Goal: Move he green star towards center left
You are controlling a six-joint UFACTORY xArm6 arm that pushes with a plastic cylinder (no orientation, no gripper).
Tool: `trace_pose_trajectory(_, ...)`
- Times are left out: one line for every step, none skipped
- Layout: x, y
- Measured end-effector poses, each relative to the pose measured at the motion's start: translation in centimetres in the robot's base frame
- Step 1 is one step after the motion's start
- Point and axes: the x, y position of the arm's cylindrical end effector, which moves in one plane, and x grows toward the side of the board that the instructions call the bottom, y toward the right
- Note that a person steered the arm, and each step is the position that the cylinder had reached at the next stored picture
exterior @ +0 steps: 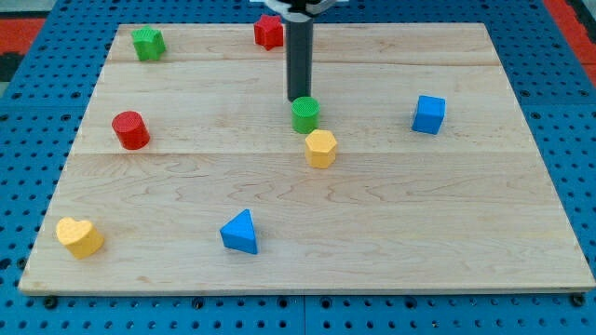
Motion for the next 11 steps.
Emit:
trace_pose_trajectory(1.6,2.9)
trace_pose_trajectory(-5.5,-0.4)
trace_pose_trajectory(-11.3,-9.8)
trace_pose_trajectory(-16.2,-14.0)
trace_pose_trajectory(-16.4,-22.5)
trace_pose_trajectory(-10.4,-19.9)
trace_pose_trajectory(-5.9,-18.9)
trace_pose_trajectory(-9.8,-21.1)
trace_pose_trajectory(-6.7,-23.5)
trace_pose_trajectory(-0.9,-20.3)
trace_pose_trajectory(1.3,-15.5)
